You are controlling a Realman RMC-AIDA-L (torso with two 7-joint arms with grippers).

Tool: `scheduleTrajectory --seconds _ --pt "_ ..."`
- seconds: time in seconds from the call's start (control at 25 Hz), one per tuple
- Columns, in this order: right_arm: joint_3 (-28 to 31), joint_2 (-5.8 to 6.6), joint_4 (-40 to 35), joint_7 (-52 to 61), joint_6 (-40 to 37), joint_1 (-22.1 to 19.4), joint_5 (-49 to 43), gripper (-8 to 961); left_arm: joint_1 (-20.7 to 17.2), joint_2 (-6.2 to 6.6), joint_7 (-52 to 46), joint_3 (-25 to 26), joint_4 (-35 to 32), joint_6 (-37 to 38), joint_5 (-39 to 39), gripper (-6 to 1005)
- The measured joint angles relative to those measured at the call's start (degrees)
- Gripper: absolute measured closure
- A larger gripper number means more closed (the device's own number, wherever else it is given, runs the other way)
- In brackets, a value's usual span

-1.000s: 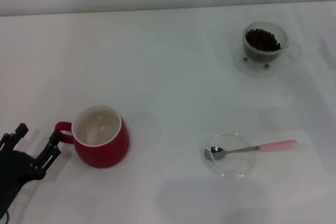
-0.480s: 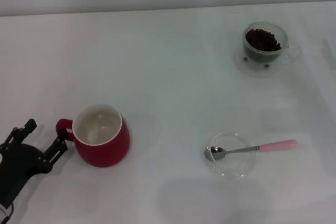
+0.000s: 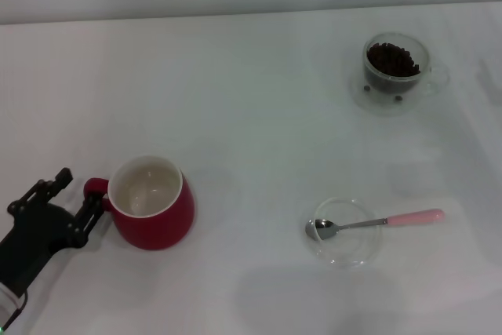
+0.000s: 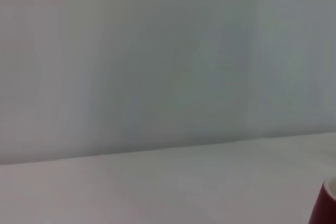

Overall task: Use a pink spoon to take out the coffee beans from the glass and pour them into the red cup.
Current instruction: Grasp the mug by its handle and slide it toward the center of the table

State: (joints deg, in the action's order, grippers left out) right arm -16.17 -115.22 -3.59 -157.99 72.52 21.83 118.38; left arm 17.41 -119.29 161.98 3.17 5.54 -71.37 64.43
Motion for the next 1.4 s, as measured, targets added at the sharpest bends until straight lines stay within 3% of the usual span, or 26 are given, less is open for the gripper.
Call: scheduleTrajectory --seconds 0.12,0.36,0.6,1.0,1.4 --pt "0.00 -0.01 0.42 -0.25 -0.28 0.29 0.00 85 0.66 -0.09 0.00 -0.17 0.21 1.34 -0.05 366" --pt "0.00 -0.07 0.46 -0.11 -0.18 0.40 0.00 85 1.40 -0.10 0.00 -0.19 0.48 2.67 -0.12 586" --pt "0.00 -0.09 0.44 -0.18 -0.04 0.50 0.00 84 1.46 -0.08 0.00 -0.18 0.61 2.31 -0.27 638" --pt "0.00 -0.02 -0.11 -0.47 1.00 0.21 0.00 85 -1.34 -0.08 0.00 -0.19 1.34 -2.07 -1.56 639" --pt "0.00 0.02 -0.10 -0.33 2.87 -0.56 0.01 84 -1.63 -0.15 0.00 0.03 0.99 -1.76 -1.44 650"
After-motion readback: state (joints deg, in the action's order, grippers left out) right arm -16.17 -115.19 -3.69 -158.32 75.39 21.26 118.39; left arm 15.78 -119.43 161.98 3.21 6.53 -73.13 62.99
